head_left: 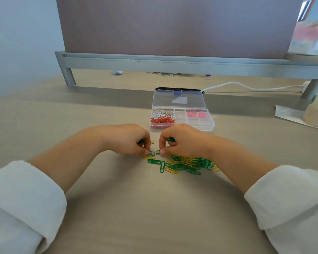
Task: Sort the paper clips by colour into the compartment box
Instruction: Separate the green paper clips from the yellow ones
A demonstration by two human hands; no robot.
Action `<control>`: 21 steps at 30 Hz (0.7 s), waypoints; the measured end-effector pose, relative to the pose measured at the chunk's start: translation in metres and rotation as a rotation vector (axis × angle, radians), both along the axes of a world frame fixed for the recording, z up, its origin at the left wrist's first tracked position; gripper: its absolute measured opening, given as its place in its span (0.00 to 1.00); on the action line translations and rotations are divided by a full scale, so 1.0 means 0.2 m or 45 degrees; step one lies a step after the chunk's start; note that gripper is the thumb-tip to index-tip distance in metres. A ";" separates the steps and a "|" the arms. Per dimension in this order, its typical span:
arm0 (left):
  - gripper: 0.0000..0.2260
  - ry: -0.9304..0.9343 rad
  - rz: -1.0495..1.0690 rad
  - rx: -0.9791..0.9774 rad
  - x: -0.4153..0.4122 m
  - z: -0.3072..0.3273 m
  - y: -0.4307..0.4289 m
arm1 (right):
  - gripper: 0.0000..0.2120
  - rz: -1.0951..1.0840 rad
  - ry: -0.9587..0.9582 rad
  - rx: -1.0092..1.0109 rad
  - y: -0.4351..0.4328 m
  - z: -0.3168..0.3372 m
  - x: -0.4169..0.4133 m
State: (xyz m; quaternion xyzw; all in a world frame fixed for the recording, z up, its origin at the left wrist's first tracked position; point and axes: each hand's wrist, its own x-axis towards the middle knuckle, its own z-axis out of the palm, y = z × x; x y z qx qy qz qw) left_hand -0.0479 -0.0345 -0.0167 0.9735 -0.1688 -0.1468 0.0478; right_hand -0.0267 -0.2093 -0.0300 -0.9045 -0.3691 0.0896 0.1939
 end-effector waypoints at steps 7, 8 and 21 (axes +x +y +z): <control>0.07 -0.041 -0.011 0.161 0.00 -0.01 0.00 | 0.07 -0.054 0.028 -0.016 0.01 0.00 0.01; 0.08 -0.050 0.001 0.178 0.00 -0.02 0.00 | 0.09 -0.069 0.051 0.031 0.01 0.00 0.02; 0.08 0.014 0.232 -0.675 0.04 -0.05 0.05 | 0.16 0.001 0.386 0.245 0.00 0.03 0.00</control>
